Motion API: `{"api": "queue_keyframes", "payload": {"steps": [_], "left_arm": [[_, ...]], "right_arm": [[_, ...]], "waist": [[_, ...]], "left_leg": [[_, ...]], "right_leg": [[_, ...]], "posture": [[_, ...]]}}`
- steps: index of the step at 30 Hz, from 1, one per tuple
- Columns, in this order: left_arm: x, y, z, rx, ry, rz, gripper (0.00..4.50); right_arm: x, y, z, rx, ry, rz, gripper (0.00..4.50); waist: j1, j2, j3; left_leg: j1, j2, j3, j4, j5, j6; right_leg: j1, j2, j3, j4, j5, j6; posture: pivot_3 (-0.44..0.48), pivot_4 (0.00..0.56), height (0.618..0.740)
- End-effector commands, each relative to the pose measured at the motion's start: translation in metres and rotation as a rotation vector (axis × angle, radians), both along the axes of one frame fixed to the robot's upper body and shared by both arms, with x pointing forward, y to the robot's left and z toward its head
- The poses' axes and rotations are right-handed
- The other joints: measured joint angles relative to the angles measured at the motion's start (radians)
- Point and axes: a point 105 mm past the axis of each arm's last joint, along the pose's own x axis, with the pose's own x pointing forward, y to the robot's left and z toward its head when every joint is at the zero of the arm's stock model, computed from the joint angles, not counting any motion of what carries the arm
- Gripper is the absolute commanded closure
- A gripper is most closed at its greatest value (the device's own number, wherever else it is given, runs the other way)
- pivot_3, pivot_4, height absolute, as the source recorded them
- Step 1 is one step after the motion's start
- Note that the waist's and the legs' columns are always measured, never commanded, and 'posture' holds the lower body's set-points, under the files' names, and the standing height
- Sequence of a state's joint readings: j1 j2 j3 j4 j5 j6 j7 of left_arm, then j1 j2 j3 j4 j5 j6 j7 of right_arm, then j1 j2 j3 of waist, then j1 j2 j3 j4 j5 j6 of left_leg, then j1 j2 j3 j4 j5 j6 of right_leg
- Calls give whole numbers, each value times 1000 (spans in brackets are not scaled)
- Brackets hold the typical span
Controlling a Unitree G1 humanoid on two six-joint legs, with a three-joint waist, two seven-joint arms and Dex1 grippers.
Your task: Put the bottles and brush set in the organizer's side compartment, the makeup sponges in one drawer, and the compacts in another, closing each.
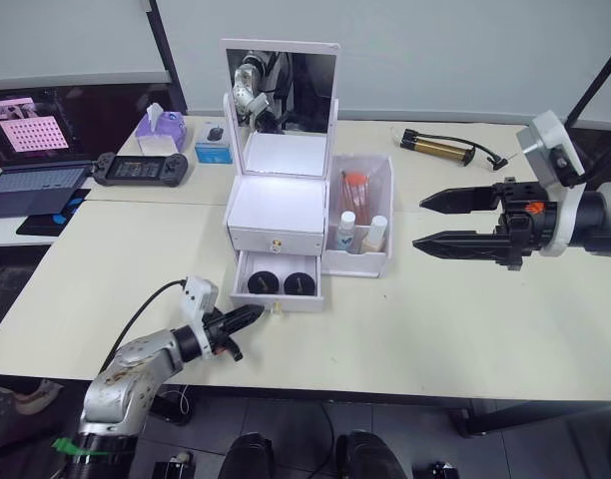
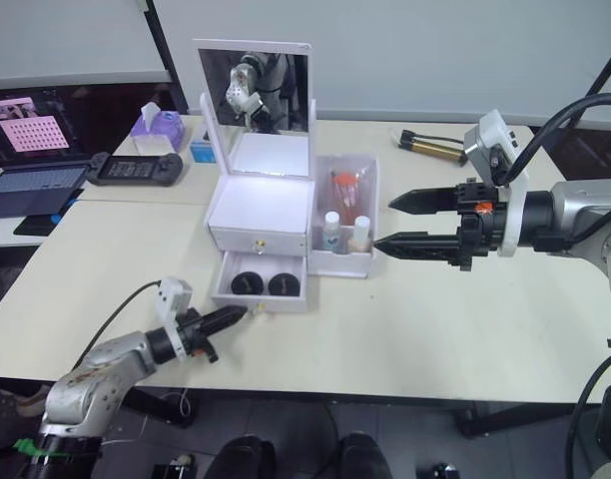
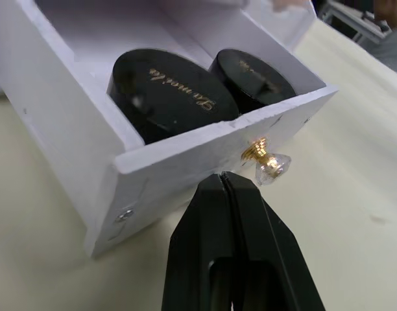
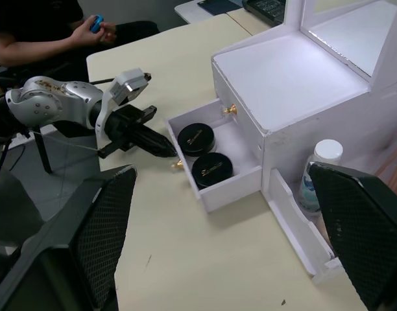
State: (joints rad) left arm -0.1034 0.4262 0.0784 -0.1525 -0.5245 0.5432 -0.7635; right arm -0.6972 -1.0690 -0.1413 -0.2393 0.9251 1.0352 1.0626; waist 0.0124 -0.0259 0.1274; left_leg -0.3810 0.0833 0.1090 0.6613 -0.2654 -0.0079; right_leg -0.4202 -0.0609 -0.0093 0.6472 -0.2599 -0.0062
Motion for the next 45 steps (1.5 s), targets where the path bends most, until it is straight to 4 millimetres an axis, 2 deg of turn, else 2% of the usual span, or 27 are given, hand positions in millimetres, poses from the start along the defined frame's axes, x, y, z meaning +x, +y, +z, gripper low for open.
{"api": "queue_keyframes", "payload": {"steps": [1,6,12,16,23,25,28,30,31,34,36,41,43,45], "left_arm": [[11,-3,7,27,-57,33,4487],[48,3,19,52,-155,213,4487],[66,-10,25,80,-203,189,4487],[69,-20,27,67,-212,146,4487],[72,-21,27,58,-204,138,4487],[67,-20,25,68,-194,121,4487],[56,-5,28,67,-188,118,4487],[48,13,29,94,-199,134,4101],[44,23,31,119,-210,138,3873],[38,50,36,172,-220,169,2929],[37,68,45,209,-245,184,2331],[32,103,68,289,-275,192,725],[30,115,76,320,-277,196,68],[31,122,78,361,-271,202,30]], "right_arm": [[-4,-1,13,12,-76,-5,0],[-6,-2,11,19,-78,-21,0],[-6,0,13,26,-90,-20,0],[-6,0,13,25,-94,-23,0],[-8,-1,11,26,-87,-30,0],[-8,-3,11,40,-77,-43,0],[-8,-9,17,95,-108,-70,0],[-10,-17,17,115,-81,-100,0],[-18,-19,16,115,-54,-83,0],[-34,-21,23,155,-34,-49,0],[-31,-33,16,120,-51,-126,0],[-24,-65,-20,39,-36,-293,0],[-19,-80,-34,-6,-113,-362,0],[-19,-87,-47,-31,-134,-386,0]], "waist": [[-1,0,0],[1,-1,0],[1,-1,0],[6,-1,0],[20,-1,0],[21,-1,0],[14,-1,0],[6,-1,0],[2,-1,0],[-2,-1,0],[-2,-1,0],[3,-4,-2],[1,-4,-2],[0,-4,-2]], "left_leg": [[0,0,0,0,0,0],[0,0,0,0,0,0],[0,-1,0,0,1,0],[-1,-1,0,0,1,0],[-3,-1,-1,2,2,1],[-3,-1,-1,3,2,1],[-3,-1,-1,3,2,1],[-3,-1,-1,2,2,1],[-3,0,-1,2,2,1],[-2,0,-1,1,2,1],[-2,0,-1,1,2,1],[-2,0,-1,1,2,1],[-2,0,0,1,2,1],[-2,1,0,1,2,1]], "right_leg": [[0,0,0,0,0,0],[1,0,-1,0,0,0],[0,0,0,0,0,0],[1,-1,-2,0,1,1],[1,-1,-3,0,1,2],[1,-1,-3,0,1,2],[0,-1,-3,0,1,2],[0,-1,-2,0,1,2],[0,-1,-2,0,1,2],[-1,0,-2,0,1,1],[0,0,-3,0,1,0],[1,-1,-4,-1,1,1],[0,-1,-3,-1,1,1],[0,0,-4,-1,1,1]], "posture": [[0,150,701],[0,150,701],[0,150,701],[0,150,701],[0,150,701],[0,150,701],[0,150,701],[0,150,701],[0,150,701],[0,150,701],[0,150,701],[0,150,701],[0,150,701],[0,150,701]]}}
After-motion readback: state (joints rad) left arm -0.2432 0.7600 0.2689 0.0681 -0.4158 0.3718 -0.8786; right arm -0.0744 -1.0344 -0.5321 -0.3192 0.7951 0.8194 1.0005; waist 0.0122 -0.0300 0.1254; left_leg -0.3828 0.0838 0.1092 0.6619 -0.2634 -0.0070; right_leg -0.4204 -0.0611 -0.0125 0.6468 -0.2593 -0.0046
